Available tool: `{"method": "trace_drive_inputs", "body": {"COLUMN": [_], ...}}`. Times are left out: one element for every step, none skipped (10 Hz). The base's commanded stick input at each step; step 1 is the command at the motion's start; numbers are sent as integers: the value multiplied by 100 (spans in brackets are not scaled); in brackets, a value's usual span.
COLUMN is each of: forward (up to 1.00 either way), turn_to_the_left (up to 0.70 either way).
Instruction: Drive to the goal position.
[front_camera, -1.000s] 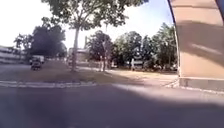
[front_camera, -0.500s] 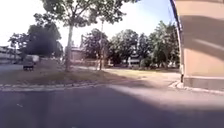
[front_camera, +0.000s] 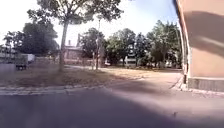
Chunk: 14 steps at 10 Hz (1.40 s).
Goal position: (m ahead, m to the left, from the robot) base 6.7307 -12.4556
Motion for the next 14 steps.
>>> {"method": "trace_drive_inputs", "body": {"forward": [70, 70, 70, 70, 70, 70, 70, 70, 70, 70, 70, 70, 70, 70], "turn_to_the_left": [-14, -14, -14, -14, -14, -14, -13, -12, -12, -12, -12, -12, -12, -11]}}
